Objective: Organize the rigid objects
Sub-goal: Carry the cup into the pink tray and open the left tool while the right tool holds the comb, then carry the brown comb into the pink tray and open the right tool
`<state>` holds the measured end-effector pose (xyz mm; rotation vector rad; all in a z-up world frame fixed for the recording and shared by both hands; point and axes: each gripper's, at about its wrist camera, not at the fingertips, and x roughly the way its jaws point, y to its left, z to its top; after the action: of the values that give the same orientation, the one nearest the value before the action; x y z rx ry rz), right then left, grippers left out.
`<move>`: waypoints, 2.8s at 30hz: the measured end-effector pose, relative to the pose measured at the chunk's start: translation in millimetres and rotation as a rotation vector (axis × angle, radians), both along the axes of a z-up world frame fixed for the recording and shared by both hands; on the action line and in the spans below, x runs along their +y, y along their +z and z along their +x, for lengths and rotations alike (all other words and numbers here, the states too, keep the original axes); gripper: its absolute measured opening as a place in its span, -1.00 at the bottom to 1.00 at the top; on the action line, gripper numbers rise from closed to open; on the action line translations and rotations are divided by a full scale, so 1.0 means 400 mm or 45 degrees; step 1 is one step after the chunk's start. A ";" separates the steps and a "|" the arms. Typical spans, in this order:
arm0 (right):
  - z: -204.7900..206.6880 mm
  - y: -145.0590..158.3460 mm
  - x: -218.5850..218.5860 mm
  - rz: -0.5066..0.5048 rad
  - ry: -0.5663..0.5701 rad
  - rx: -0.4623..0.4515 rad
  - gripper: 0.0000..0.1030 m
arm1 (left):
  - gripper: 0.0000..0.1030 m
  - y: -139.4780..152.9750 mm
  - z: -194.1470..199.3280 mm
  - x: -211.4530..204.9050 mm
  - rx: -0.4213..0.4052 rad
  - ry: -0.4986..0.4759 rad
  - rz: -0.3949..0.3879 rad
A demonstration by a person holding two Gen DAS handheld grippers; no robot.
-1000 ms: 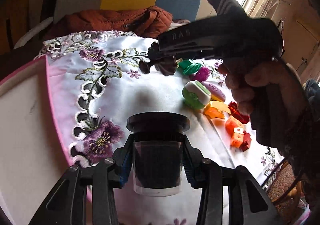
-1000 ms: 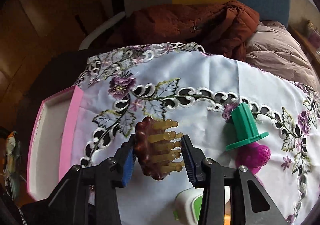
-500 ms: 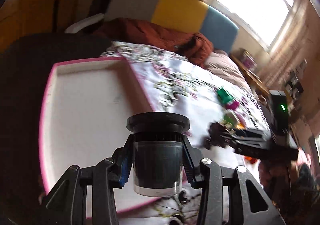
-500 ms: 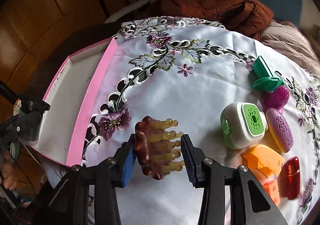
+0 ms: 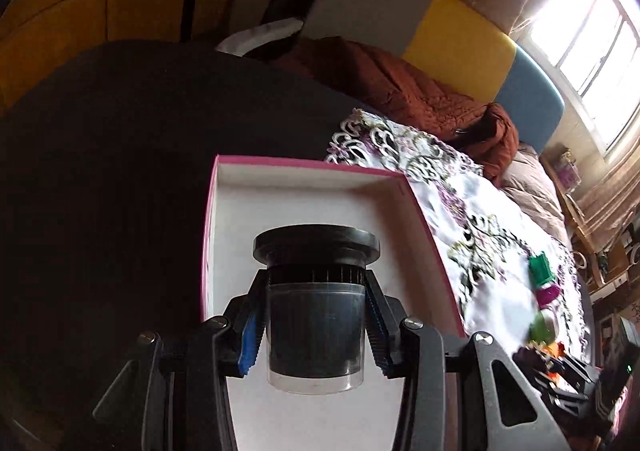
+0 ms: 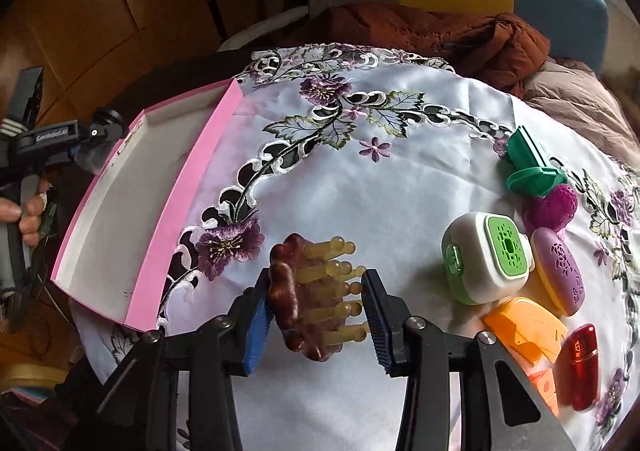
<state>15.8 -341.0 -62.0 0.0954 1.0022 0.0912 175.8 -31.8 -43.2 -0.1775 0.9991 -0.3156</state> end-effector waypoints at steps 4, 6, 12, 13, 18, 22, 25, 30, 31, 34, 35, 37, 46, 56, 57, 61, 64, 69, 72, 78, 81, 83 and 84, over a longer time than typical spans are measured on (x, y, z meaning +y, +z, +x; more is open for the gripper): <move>0.001 -0.001 0.006 -0.023 0.013 -0.005 -0.15 | -0.14 -0.029 0.068 -0.014 0.005 0.018 0.067; 0.002 -0.001 0.007 -0.028 0.014 -0.006 -0.15 | -0.14 -0.042 0.098 -0.020 0.003 0.016 0.103; 0.003 -0.003 0.010 -0.036 0.019 -0.008 -0.15 | -0.12 -0.084 0.133 -0.021 0.039 0.040 0.186; 0.003 -0.003 0.010 -0.037 0.019 -0.009 -0.15 | -0.12 -0.086 0.131 -0.018 0.040 0.043 0.186; 0.003 -0.004 0.012 -0.040 0.015 -0.009 -0.15 | 0.07 -0.074 0.094 0.007 0.028 0.057 0.144; 0.003 -0.004 0.013 -0.041 0.012 -0.010 -0.15 | 0.16 -0.044 0.035 0.018 -0.002 0.060 0.133; 0.002 -0.003 0.014 -0.050 0.014 -0.012 -0.15 | 0.16 -0.015 -0.021 0.025 -0.022 0.075 0.117; 0.001 -0.005 0.022 -0.075 0.018 -0.019 -0.15 | 0.16 0.030 -0.135 0.015 -0.075 0.064 0.133; 0.001 -0.005 0.024 -0.085 0.021 -0.021 -0.15 | 0.16 0.036 -0.155 0.010 -0.085 0.055 0.139; 0.000 -0.006 0.029 -0.105 0.025 -0.030 -0.15 | 0.16 0.050 -0.211 -0.002 -0.108 0.045 0.172; -0.002 -0.006 0.030 -0.109 0.026 -0.032 -0.15 | 0.16 0.053 -0.220 -0.005 -0.110 0.045 0.173; -0.003 -0.007 0.031 -0.114 0.026 -0.036 -0.15 | 0.16 0.057 -0.248 -0.008 -0.115 0.047 0.179; -0.005 -0.005 0.047 -0.159 -0.008 -0.041 -0.15 | 0.16 0.054 -0.320 -0.004 -0.158 0.017 0.221; 0.011 0.046 0.091 -0.138 -0.042 -0.045 -0.16 | 0.16 0.034 -0.338 0.031 -0.138 0.027 0.184; 0.013 0.057 0.101 -0.138 -0.036 -0.057 -0.16 | 0.16 0.031 -0.339 0.038 -0.133 0.031 0.178; 0.033 0.105 0.152 -0.086 0.010 -0.106 -0.16 | 0.16 0.023 -0.340 0.067 -0.125 0.062 0.154; 0.058 0.128 0.213 -0.047 0.073 -0.132 -0.16 | 0.16 0.020 -0.343 0.103 -0.125 0.109 0.139; 0.112 0.144 0.342 0.024 0.197 -0.142 -0.16 | 0.15 0.011 -0.342 0.174 -0.110 0.205 0.124; 0.150 0.137 0.424 0.051 0.264 -0.130 -0.16 | 0.15 0.007 -0.341 0.217 -0.106 0.267 0.111; 0.251 0.060 0.563 0.093 0.340 -0.005 -0.14 | 0.15 -0.007 -0.331 0.258 -0.080 0.313 0.096; 0.295 0.012 0.607 0.069 0.328 0.042 -0.12 | 0.14 -0.016 -0.325 0.260 -0.066 0.309 0.094; 0.310 0.004 0.617 0.083 0.326 0.055 -0.08 | 0.14 -0.022 -0.325 0.259 -0.060 0.303 0.096; 0.312 0.008 0.621 0.090 0.328 0.052 -0.07 | 0.14 -0.025 -0.325 0.258 -0.058 0.301 0.098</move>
<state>140.7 -92.5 -59.0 0.0322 1.0485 0.3615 45.9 71.3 -53.3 -0.2156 0.9326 -0.0648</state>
